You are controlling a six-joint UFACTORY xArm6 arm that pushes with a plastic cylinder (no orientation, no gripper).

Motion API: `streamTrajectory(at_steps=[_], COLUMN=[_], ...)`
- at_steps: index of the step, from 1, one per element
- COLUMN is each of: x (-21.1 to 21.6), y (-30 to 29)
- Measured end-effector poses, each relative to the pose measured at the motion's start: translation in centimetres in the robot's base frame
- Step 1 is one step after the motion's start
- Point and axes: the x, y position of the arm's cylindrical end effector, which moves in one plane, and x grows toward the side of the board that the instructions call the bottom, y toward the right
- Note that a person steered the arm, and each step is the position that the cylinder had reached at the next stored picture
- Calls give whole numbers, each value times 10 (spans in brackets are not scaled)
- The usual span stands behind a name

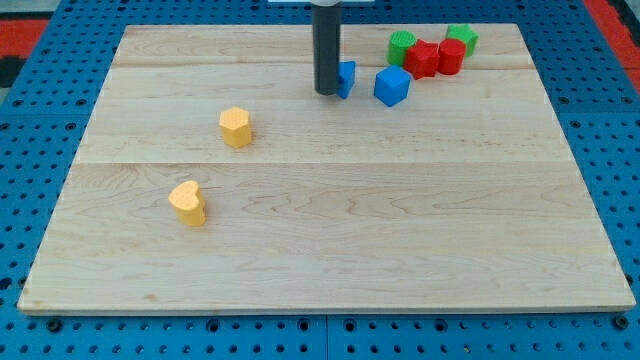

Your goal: Place the yellow heart below the yellow hexagon

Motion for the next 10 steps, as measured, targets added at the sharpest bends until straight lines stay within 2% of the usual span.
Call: streamTrajectory(at_steps=[1,2,3,5,6,7,8,9,10], x=[-4,-4,46,206,251,200,164,189,189], y=[53,-7,-53,-112,-165,-190,-190,-190,-152])
